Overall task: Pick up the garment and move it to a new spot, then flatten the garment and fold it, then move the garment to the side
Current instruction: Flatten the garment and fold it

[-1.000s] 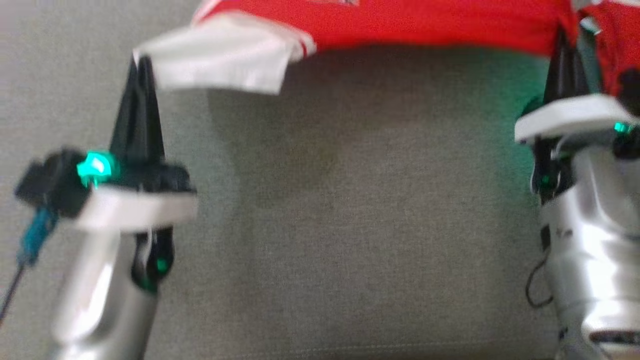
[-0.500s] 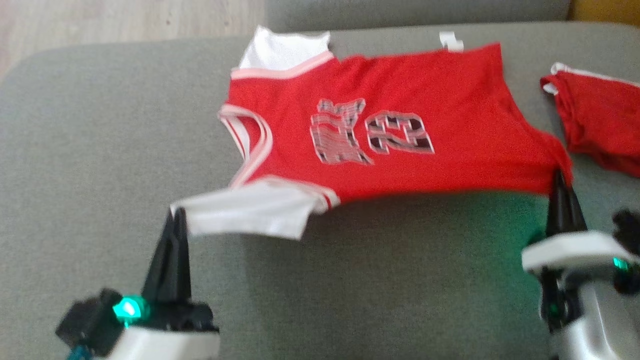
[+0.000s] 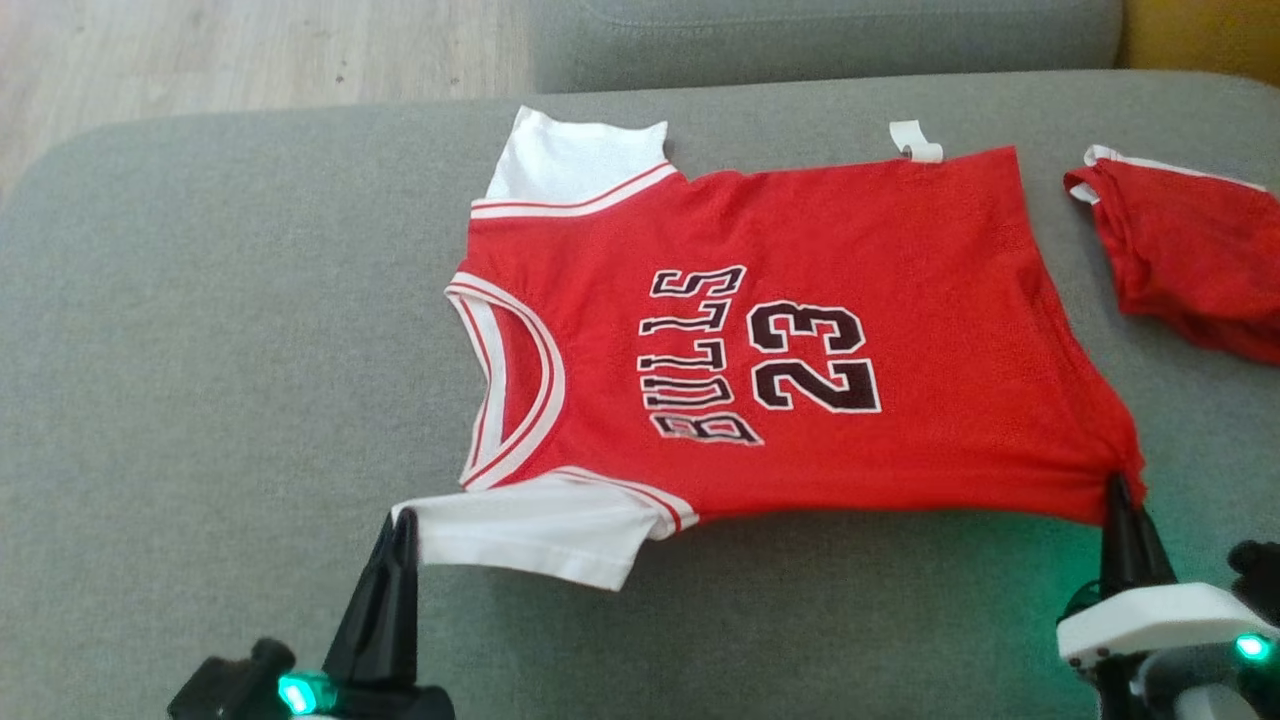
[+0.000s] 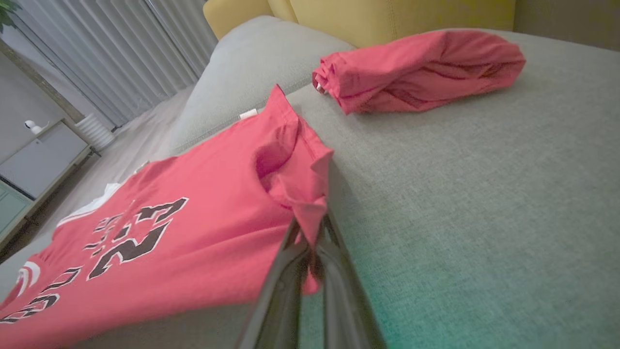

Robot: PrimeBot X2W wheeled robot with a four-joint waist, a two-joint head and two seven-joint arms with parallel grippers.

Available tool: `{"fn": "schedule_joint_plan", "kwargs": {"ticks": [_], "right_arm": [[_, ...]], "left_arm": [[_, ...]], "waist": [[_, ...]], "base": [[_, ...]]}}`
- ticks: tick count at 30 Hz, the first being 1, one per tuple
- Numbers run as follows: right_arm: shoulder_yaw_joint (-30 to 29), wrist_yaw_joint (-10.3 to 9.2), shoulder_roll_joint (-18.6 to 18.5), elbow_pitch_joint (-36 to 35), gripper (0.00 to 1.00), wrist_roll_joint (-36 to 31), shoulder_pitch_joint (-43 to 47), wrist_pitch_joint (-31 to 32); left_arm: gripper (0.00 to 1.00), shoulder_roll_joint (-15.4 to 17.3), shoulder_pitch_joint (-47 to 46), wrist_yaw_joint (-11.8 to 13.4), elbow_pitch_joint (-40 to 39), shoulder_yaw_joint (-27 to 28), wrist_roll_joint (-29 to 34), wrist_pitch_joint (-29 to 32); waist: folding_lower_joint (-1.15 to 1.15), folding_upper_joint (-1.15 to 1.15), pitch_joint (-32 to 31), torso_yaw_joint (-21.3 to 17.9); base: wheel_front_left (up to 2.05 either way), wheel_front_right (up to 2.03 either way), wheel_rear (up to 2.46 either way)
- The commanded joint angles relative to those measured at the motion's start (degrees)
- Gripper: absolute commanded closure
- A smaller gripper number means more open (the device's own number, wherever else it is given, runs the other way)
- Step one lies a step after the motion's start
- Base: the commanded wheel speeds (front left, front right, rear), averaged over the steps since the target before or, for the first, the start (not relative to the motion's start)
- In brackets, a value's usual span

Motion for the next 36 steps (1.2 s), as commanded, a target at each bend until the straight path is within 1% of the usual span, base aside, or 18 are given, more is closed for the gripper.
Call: {"fn": "schedule_joint_plan", "kwargs": {"ticks": [1,7,14,20,27,28,29,30,31,32,36], "right_arm": [[0.9,0.37,-0.5,-0.9,1.0,-0.2,-2.5,-0.2],[1.5,0.37,-0.5,2.7,1.0,-0.4,-6.1,-0.8],[1.6,0.37,-0.5,6.3,1.0,-1.2,-12.3,-1.0],[1.6,0.37,-0.5,8.8,1.0,-2.4,-17.9,-2.2],[2.4,0.37,-0.5,11.6,1.0,-2.3,-22.5,-3.7],[2.4,0.37,-0.5,12.2,0.95,-2.3,-23.2,-4.0],[2.4,0.37,-0.5,12.8,0.82,-2.3,-23.8,-4.3],[2.4,0.37,-0.5,13.4,0.59,-2.2,-24.4,-4.6],[2.5,0.37,-0.5,14.0,0.2,-2.2,-25.0,-4.9],[2.6,0.37,-0.5,14.4,0.0,-2.2,-25.6,-5.3],[3.4,0.37,-0.5,15.1,0.0,-1.7,-27.4,-7.0]], "left_arm": [[1.0,0.1,-3.7,-0.3,-1.0,1.6,-0.2,-0.1],[1.0,-1.1,-9.7,-1.8,4.1,0.6,0.2,-0.5],[1.0,-2.5,-22.0,-4.4,14.3,-0.7,1.7,-0.5],[1.0,-4.0,-30.8,-5.2,21.9,0.0,2.6,-2.4],[1.0,-5.1,-35.7,-6.1,29.1,1.2,2.9,-4.2],[1.0,-5.5,-36.3,-6.2,29.9,1.3,3.0,-4.4],[1.0,-5.8,-36.9,-6.3,30.5,1.5,3.0,-4.5],[1.0,-6.1,-37.4,-6.5,31.2,1.7,3.1,-4.6],[1.0,-6.4,-37.9,-6.5,31.7,2.0,3.2,-4.7],[1.0,-6.7,-38.4,-6.6,32.2,2.4,3.3,-4.8],[1.0,-7.4,-39.8,-6.8,33.9,4.4,4.0,-4.9]], "waist": [[0.0,0.0,0.5,0.1],[0.0,0.0,2.4,0.2],[0.0,0.0,5.9,-0.5],[0.0,0.0,9.0,-1.6],[0.0,0.0,10.4,-2.2],[0.0,0.0,10.4,-2.2],[0.0,0.0,10.4,-2.2],[0.0,0.0,10.5,-2.1],[0.0,0.0,10.5,-2.1],[0.0,0.0,10.5,-2.0],[0.0,0.0,10.5,-2.1]], "base": [[0.0,0.0,0.0],[0.0,0.0,0.0],[0.0,0.0,0.0],[0.0,0.0,0.0],[0.0,0.0,0.0],[0.0,0.0,0.0],[0.0,0.0,0.0],[0.0,0.0,0.0],[0.0,0.0,0.0],[0.0,0.0,0.0],[0.0,0.0,0.0]]}}
